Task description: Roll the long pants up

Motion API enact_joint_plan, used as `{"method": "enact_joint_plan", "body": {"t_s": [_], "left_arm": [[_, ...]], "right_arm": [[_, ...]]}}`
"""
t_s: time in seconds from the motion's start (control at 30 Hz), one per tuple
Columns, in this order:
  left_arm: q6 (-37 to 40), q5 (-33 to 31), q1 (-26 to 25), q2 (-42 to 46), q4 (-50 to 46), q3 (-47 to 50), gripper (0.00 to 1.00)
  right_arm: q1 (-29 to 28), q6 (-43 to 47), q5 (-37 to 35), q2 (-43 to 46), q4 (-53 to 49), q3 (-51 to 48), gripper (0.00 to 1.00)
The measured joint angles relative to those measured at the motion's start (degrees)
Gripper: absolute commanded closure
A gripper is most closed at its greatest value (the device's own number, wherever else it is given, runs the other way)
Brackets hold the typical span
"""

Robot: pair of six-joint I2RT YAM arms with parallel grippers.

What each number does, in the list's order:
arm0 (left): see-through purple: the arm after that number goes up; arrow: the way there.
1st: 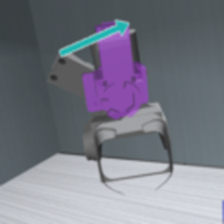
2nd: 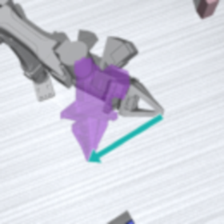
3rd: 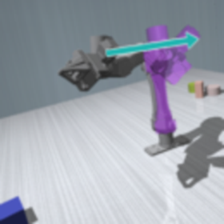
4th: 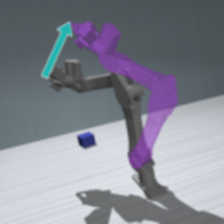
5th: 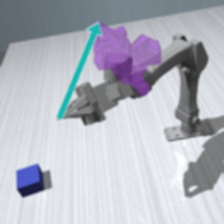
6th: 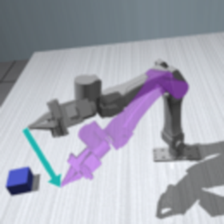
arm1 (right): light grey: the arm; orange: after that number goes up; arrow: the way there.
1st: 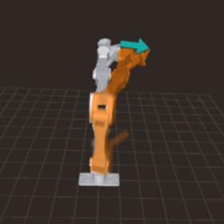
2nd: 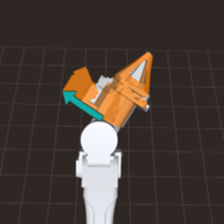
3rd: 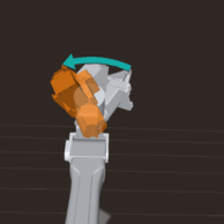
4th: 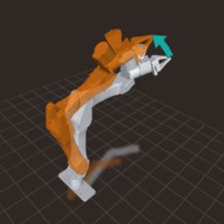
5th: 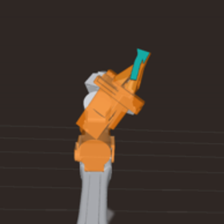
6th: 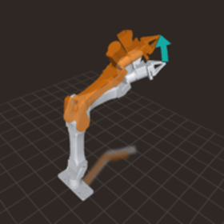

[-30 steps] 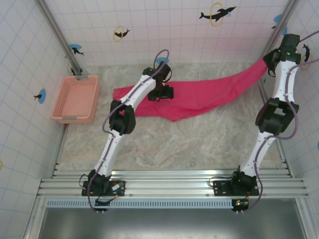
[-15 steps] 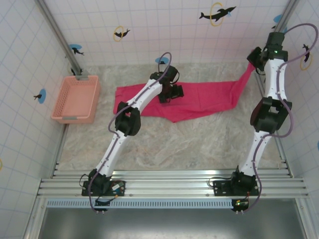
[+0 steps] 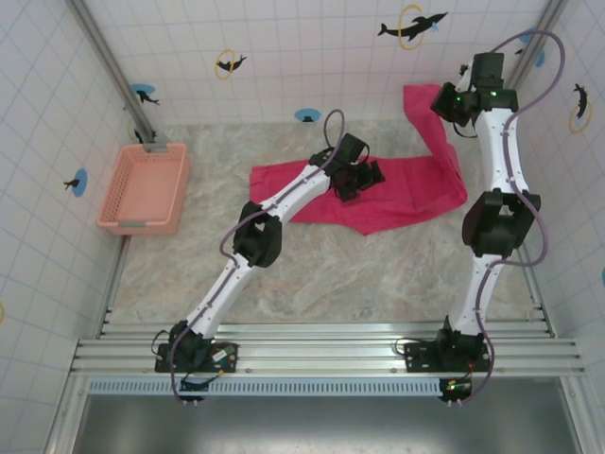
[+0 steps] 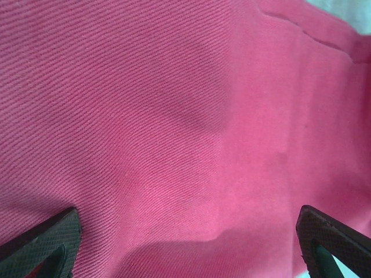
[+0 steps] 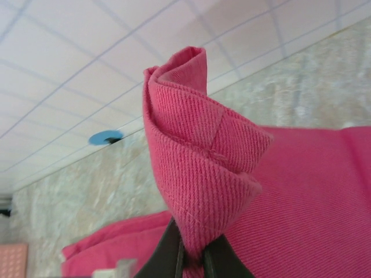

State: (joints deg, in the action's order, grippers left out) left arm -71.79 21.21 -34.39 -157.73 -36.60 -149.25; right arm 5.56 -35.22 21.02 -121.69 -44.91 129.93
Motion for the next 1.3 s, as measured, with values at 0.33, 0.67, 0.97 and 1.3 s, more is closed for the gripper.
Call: {"method": "enact_joint_plan", "body": {"t_s": [0.33,0.67,0.97,1.3], "left_arm": [[4.13,9.92,15.02,14.95,1.22,22.51,0.03],[17.29,3.04,39.15,43.76,-5.11,50.4,0.03],[22.91,6.49,37.27,34.8,-10.43,52.65,0.02],[24.04,9.38,37.79,34.1,-11.78,50.51,0.03]], "right_arm": [[-7.3,0.57,-0.17,8.87,0.48,-1.77,1.0],[-27.54,-1.18,-5.22,7.96,2.71,-4.5,1.0],[-40.61,-2.45,-6.67,-4.02,4.04,-3.54,1.0],[-46.77,-1.99,-6.67,-15.76,1.27,-1.79,1.0]]}}
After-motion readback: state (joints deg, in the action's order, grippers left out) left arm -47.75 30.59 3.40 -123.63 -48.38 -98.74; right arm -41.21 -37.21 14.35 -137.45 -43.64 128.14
